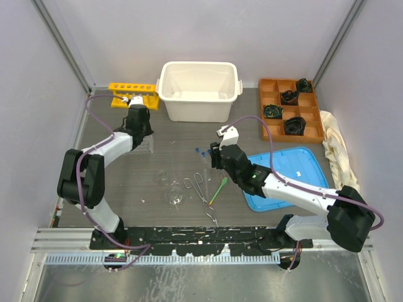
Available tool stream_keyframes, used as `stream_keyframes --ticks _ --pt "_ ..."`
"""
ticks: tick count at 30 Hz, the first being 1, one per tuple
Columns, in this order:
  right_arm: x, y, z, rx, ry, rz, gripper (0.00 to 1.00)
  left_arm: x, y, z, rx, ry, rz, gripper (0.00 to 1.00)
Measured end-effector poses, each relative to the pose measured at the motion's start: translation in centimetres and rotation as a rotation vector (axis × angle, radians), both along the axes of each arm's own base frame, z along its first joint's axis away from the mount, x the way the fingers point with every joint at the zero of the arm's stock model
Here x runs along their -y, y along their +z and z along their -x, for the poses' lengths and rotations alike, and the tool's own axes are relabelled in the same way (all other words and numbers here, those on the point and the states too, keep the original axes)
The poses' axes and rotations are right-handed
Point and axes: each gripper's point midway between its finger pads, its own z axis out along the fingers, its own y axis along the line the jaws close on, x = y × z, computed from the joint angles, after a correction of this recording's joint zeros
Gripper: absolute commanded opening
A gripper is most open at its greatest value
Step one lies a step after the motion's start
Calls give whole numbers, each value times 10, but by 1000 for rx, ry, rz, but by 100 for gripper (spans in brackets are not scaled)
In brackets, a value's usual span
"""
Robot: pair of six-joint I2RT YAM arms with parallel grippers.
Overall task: Organize the chemistry lab equipment
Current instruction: Insert the test tube into the slot of the test tube rack.
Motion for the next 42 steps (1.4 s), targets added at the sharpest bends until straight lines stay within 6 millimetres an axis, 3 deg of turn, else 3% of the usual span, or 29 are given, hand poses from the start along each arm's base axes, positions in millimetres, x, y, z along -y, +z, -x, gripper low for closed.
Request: stream_keyframes --ticks 2,7,15,20,24,27,30,33,38,42 --pt "0 -2 0 -3 1 2 49 0 1 0 -4 -1 -2 44" --pt "0 -3 1 -7 3 -1 49 1 3 0 -12 3 -4 56" --pt "-1 -4 2 -15 7 -4 50 -1 15 9 -18 15 5 56" --pt "-1 -4 2 -47 12 36 53 6 62 25 50 6 80 55" --pt "-22 11 -13 -81 34 79 54 26 117 51 141 -67 211 52" --pt "-38 16 -26 -105 53 97 53 43 142 76 180 -139 290 51" --pt "-53 2 -38 -165 81 130 51 59 147 107 165 -211 343 51" --pt "-63 -30 -47 -268 119 156 46 66 135 136 104 -259 364 51" --pt "-55 -87 -44 -450 137 203 33 55 109 176 27 -256 373 52" --pt "-56 -98 -35 -509 158 189 31 47 105 198 22 -254 373 52"
